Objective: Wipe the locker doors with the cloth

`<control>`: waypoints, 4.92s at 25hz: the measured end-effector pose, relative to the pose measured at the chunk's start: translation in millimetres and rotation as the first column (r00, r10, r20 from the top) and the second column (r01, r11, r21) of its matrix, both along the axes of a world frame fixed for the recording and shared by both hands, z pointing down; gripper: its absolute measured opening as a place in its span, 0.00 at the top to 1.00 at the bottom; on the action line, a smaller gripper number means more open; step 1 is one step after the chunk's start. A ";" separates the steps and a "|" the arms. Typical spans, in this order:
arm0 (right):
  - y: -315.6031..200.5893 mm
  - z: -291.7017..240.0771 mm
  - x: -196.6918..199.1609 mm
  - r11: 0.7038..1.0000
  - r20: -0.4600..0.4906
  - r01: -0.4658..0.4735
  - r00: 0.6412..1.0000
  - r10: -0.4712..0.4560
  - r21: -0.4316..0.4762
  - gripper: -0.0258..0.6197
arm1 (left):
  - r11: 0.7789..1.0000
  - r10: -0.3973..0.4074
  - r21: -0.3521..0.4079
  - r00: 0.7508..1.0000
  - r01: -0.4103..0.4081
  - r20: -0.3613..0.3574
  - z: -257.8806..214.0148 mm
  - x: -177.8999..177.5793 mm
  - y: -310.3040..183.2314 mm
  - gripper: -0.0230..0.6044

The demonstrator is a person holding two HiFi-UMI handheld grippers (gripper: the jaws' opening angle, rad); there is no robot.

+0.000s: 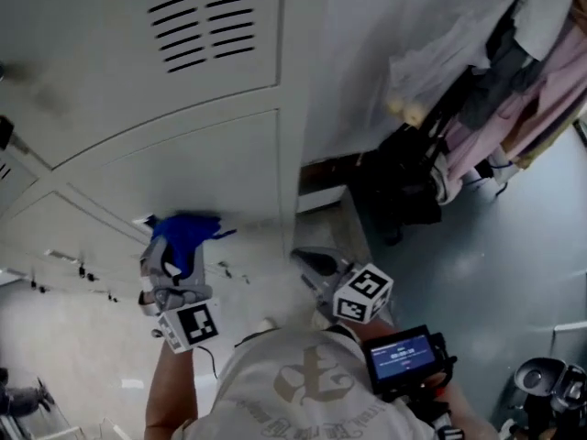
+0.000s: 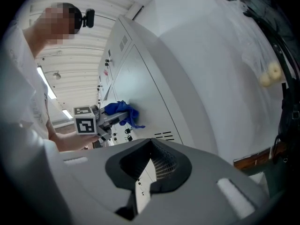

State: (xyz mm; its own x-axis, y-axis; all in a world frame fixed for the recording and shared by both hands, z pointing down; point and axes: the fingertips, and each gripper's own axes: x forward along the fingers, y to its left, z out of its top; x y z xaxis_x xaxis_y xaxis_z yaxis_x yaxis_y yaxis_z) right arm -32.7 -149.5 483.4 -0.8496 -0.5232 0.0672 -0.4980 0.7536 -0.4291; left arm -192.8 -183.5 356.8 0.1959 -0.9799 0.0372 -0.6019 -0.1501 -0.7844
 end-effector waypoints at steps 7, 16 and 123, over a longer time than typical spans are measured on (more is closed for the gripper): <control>3.9 -1.8 17.7 1.000 0.013 -0.031 0.999 0.031 0.000 0.96 | 0.998 -0.040 -0.046 0.995 0.036 -0.090 9.6 22.3 -6.2 0.75; 2.6 -5.7 52.1 0.995 0.017 -0.101 0.995 0.101 -0.005 0.96 | 0.998 0.022 -0.052 0.999 -0.023 -0.028 9.6 68.2 -9.0 0.75; 14.3 -130.2 -72.5 0.914 -0.006 0.238 0.968 -0.250 0.329 0.96 | 0.985 -0.119 0.110 0.984 0.133 -0.131 -92.4 -61.4 13.1 0.74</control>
